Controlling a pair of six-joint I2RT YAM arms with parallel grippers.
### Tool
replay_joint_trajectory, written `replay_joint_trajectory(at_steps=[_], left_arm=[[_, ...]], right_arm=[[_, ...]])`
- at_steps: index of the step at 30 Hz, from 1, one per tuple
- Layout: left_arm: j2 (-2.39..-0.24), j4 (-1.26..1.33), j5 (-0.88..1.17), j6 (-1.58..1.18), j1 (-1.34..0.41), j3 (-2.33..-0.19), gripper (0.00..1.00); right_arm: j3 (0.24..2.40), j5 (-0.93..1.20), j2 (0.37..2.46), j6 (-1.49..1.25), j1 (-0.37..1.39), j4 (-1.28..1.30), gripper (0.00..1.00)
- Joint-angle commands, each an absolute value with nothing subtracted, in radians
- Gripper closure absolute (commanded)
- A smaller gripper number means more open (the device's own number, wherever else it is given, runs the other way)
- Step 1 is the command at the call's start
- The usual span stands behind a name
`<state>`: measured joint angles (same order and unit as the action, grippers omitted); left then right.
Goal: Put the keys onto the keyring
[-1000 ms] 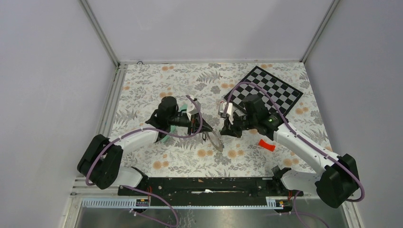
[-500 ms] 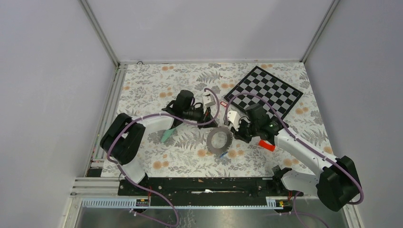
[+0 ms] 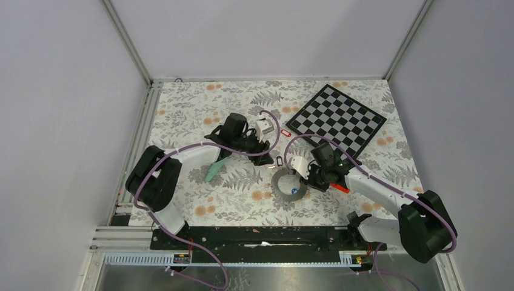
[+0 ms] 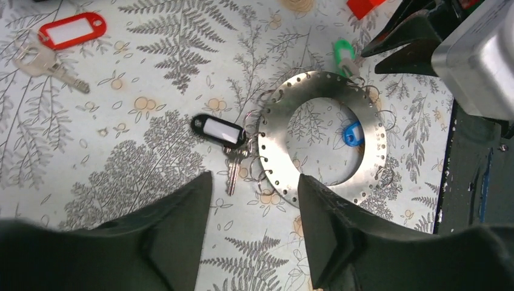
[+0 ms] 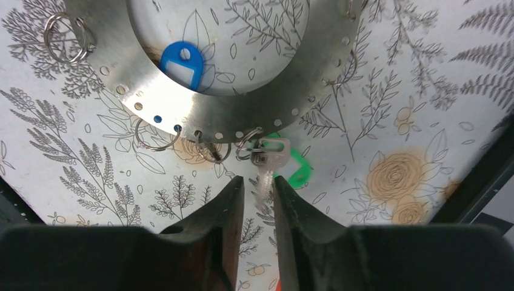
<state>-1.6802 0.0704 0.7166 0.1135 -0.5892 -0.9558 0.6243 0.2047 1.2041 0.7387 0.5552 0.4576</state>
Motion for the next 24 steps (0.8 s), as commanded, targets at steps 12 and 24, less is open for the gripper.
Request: replay_joint_trajectory(at_steps=[12, 24], left_arm=[[-1.501, -0.166, 0.726, 0.644, -0.611, -0.898, 0.37], [-1.599, -0.285, 0.608, 1.106, -0.754, -0.942, 0.49]], right_arm=[[0.751, 0.366, 1.103, 0.732, 0.551, 0.565, 0.39], [0.763, 0.435, 1.050, 0.623, 0.550, 0.530, 0.40]])
